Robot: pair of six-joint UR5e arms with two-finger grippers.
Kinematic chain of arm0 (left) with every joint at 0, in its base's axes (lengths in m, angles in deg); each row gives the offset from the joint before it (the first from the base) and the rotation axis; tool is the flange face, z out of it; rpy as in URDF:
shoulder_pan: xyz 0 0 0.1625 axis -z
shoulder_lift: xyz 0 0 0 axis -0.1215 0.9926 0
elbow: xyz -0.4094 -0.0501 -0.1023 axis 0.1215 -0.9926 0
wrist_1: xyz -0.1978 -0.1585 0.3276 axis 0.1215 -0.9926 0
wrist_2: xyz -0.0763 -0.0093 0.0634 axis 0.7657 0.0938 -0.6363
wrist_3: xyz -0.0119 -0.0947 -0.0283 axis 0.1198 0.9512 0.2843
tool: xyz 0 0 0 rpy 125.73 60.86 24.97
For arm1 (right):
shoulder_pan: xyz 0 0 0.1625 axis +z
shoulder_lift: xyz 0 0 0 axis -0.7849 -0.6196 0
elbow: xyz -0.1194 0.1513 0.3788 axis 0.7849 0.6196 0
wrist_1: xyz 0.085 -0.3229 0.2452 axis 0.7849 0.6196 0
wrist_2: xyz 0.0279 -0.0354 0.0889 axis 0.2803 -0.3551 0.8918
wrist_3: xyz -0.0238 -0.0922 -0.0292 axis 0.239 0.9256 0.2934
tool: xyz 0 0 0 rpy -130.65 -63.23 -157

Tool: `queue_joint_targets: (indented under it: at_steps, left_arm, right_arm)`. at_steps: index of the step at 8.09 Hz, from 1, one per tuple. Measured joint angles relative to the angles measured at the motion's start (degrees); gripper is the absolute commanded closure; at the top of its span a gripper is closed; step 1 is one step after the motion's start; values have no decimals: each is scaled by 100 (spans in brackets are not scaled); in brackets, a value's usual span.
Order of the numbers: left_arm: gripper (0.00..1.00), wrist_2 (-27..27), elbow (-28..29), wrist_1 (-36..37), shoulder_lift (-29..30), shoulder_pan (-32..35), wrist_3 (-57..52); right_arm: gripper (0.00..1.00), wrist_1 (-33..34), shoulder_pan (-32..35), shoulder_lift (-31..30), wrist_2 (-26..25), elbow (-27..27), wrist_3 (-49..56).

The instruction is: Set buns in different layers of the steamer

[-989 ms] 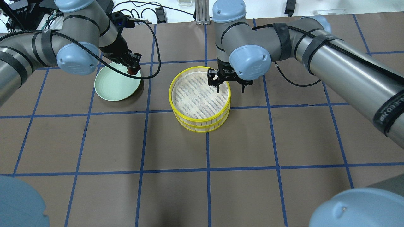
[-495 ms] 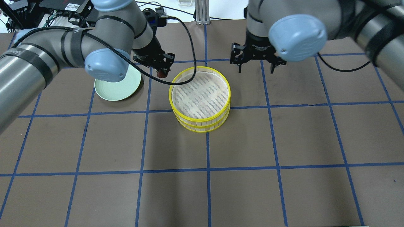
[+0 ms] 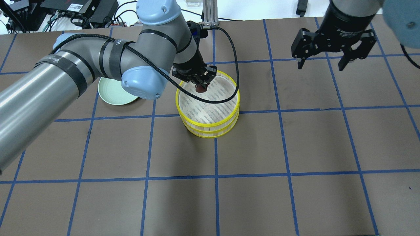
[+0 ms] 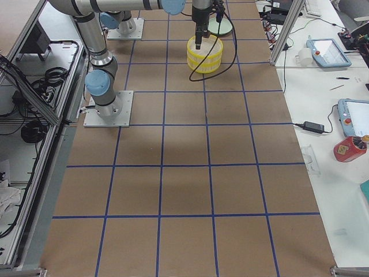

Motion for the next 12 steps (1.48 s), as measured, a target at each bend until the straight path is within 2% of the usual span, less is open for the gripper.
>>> queue_joint_targets:
  at_steps: [1,4,9,12]
  left_arm:
    - [0,194,-3,14,69,37,49]
    - [0,288,-48,20,171,49,24]
    - [0,-10,-54,-56,152,40,-8]
    - [0,-26,51,-621,-35,-138,-23]
  right_arm:
    - [0,-174,-163,-117,23,-10,203]
    - [0,-321,-268,-206,43,-32,338]
    - [0,-347,-266,-219,43,-36,345]
    - [0,-346,-266,-220,42,-36,345]
